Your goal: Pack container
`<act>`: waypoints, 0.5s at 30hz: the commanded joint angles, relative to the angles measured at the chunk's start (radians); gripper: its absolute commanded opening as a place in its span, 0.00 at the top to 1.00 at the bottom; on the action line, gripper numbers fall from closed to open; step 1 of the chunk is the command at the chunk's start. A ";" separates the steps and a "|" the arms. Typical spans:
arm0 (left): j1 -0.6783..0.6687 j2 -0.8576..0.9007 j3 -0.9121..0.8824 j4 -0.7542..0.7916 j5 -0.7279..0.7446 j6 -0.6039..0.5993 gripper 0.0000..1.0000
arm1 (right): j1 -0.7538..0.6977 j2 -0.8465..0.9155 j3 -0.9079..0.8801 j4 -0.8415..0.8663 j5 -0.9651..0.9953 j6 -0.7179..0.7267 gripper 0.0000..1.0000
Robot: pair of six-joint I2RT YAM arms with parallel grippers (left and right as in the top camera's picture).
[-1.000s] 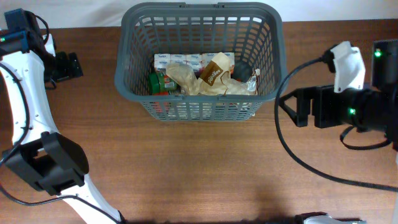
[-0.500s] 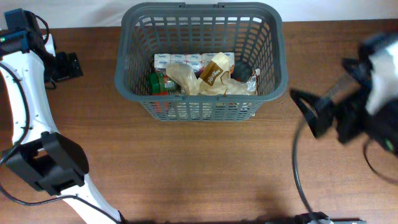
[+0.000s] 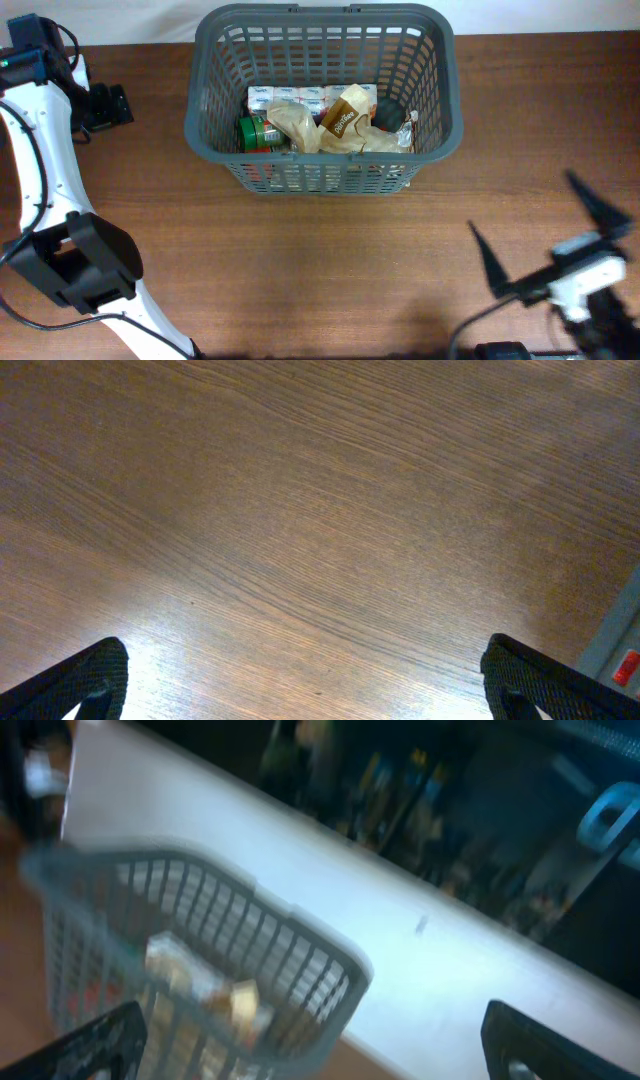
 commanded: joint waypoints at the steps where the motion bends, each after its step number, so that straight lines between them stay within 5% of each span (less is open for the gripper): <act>1: 0.003 -0.002 -0.004 0.000 0.004 -0.010 0.01 | -0.011 -0.151 -0.285 0.093 -0.017 -0.008 0.01; 5: 0.003 -0.002 -0.004 0.000 0.004 -0.010 0.01 | -0.022 -0.311 -0.575 0.180 -0.017 -0.008 0.01; 12: 0.003 -0.002 -0.004 0.000 0.004 -0.010 0.01 | -0.023 -0.391 -0.743 0.180 -0.013 0.005 0.01; 15: 0.003 -0.002 -0.004 0.000 0.004 -0.010 0.01 | -0.023 -0.404 -0.789 0.180 0.045 0.184 0.01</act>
